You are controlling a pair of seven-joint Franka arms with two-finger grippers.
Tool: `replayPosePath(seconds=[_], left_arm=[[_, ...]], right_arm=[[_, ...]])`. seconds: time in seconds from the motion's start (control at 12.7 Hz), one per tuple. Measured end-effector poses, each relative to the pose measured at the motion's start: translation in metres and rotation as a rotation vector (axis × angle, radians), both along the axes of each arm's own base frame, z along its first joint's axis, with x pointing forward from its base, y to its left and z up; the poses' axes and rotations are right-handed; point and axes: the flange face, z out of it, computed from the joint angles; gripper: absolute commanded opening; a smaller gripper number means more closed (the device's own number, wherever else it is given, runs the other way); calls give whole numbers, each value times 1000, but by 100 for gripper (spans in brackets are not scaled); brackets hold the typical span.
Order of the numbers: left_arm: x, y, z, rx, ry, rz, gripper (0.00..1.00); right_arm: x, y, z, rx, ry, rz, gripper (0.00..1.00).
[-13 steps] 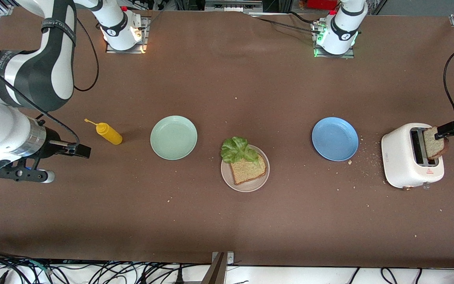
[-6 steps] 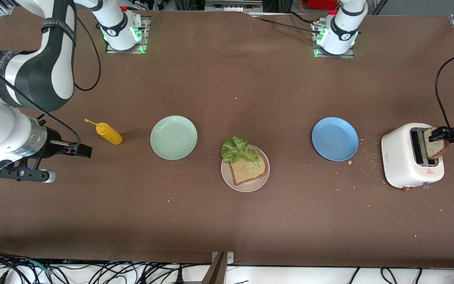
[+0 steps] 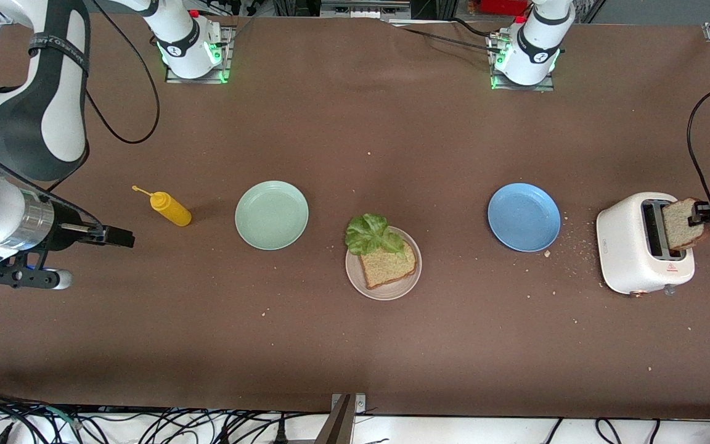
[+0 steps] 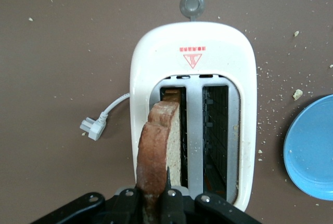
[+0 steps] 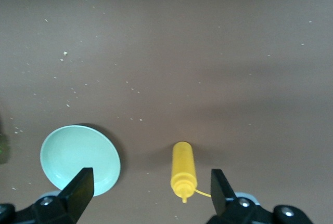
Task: Make sandwich in beige plate with both arms
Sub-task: 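Pull the bread slice up out of the toaster with the left gripper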
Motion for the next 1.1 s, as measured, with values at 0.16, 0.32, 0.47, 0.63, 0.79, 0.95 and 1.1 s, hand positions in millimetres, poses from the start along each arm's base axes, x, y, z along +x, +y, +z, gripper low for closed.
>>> replayPosePath(seconds=[0.16,0.32,0.47,0.63,0.79,0.95,1.1], left_arm=[[6,3,27,3,-5,2,0],[12,3,72,5,-7,0,0],[16,-4,104,6,-12,-12,0],[18,-16,114,-19,-4,-25,0],[24,-50,111,-136,10,-40,0],[33,-97,96,-306,58,-17,0],[48,-150,68,-458,115,-14,0]], right_arm=[[-4,-3,10,-29,-3,47,99],[-8,-12,17,-23,-20,58,99],[-14,-24,14,-9,-46,44,99],[-21,-30,11,2,-48,38,99],[-26,-31,13,-5,-52,57,99],[-29,-28,15,-31,-60,78,99],[-30,-24,11,-31,-57,86,99]])
